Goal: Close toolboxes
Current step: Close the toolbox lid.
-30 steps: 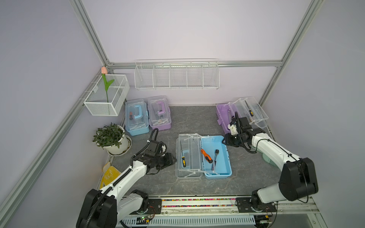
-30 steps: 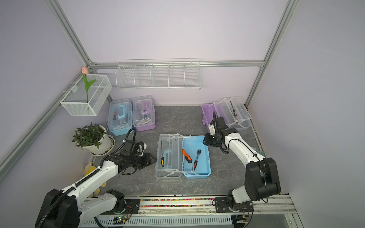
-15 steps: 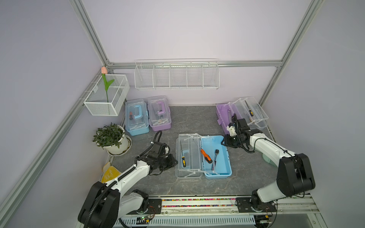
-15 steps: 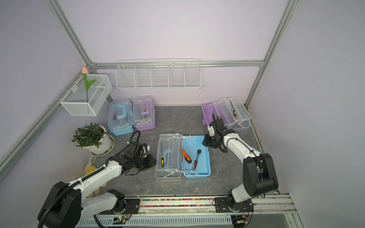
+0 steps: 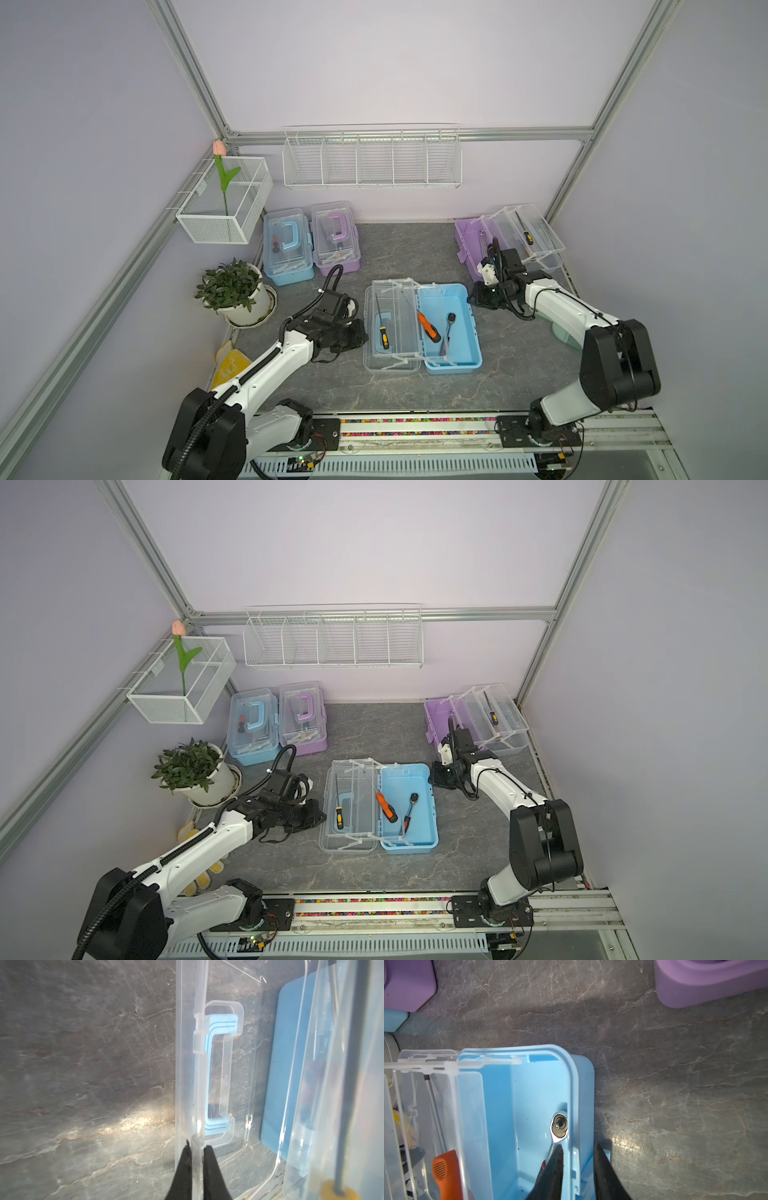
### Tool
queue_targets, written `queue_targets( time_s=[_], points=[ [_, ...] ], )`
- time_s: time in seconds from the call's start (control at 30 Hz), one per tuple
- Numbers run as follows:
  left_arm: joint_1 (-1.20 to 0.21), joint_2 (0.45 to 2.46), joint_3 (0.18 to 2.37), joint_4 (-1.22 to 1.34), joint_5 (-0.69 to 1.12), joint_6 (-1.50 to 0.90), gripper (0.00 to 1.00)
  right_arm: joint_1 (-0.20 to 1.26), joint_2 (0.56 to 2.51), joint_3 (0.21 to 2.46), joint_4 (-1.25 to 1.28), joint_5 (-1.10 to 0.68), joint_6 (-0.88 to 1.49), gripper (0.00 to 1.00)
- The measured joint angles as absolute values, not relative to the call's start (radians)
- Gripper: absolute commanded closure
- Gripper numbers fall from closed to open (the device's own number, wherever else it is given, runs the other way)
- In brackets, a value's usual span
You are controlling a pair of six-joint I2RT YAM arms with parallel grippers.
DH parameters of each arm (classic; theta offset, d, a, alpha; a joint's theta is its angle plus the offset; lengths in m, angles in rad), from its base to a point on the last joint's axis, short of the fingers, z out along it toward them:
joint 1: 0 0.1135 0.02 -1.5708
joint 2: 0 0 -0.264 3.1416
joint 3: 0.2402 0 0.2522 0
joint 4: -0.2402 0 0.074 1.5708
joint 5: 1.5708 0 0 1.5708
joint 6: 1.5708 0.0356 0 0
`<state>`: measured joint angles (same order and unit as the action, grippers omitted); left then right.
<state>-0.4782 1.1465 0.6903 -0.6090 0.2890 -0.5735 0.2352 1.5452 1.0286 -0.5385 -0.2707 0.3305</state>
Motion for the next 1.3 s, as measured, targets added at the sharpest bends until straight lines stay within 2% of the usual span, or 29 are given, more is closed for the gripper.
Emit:
queue_targets(
  time_s=[0.2,0.4,0.93,1.3],
  points=[
    [-0.478,1.140,0.835,-0.772,0.189,-0.491,1.00,0.157,1.559,1.013,-0.444,-0.488,0.353,0.79],
    [-0.478,1.164,0.995,-0.890,0.115,-0.418,1.00,0.149,1.605,0.986,-0.347,-0.605,0.393,0.76],
    [-0.479,1.211,1.116,-1.000,0.068,-0.342,1.00,0.226,1.703,0.941,-0.143,-0.682,0.509,0.76],
    [-0.580,1.236,1.189,-1.039,-0.002,-0.359,1.00,0.264,1.719,0.941,-0.134,-0.672,0.524,0.80]
  ],
)
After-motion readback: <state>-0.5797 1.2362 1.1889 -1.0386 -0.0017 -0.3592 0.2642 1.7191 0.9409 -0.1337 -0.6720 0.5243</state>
